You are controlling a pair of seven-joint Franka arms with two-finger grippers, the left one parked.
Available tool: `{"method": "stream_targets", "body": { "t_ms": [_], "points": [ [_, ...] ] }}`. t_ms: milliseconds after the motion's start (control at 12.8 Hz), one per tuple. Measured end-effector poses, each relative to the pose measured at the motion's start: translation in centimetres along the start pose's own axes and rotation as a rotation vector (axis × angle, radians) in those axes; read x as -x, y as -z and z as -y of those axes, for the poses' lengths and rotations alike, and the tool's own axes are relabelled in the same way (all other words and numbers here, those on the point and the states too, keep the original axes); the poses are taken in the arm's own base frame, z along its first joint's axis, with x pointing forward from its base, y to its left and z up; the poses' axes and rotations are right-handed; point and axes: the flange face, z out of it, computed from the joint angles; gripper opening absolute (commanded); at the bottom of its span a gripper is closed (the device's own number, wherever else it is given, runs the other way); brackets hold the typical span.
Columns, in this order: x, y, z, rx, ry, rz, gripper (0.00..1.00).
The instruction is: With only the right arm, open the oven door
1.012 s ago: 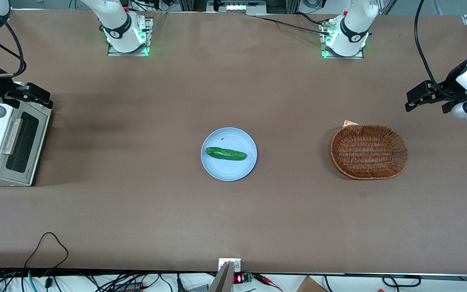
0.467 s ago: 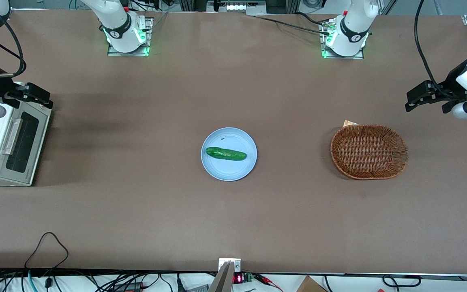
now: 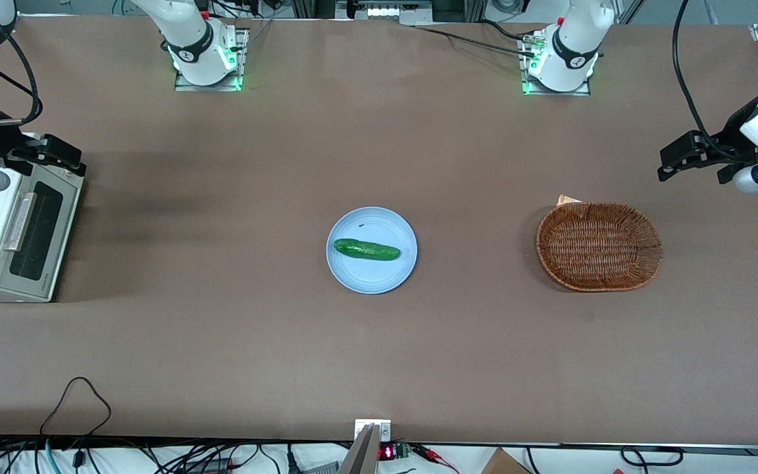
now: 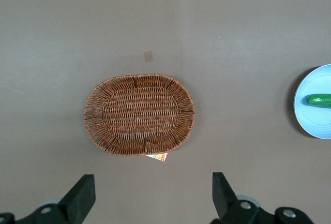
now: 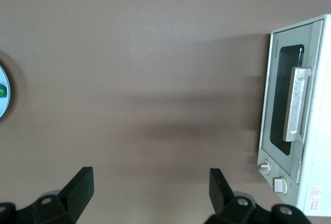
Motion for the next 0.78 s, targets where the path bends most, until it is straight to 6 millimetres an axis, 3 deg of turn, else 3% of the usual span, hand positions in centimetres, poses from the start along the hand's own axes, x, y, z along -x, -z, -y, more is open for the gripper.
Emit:
{"method": "stream_targets", "body": {
  "t_ms": [78, 156, 234, 389, 467, 778],
  "points": [
    [0.02, -0.02, 0.00, 0.000, 0.000, 0.002, 0.79],
    [0.04, -0.03, 0.01, 0.000, 0.000, 0.003, 0.48],
    [0.04, -0.03, 0.02, 0.000, 0.000, 0.004, 0.40],
    [0.05, -0.04, 0.02, 0.000, 0.000, 0.005, 0.08],
    [0.06, -0.05, 0.02, 0.000, 0.000, 0.006, 0.01],
    [0.20, -0.16, 0.02, 0.000, 0.000, 0.019, 0.00]
  ]
}}
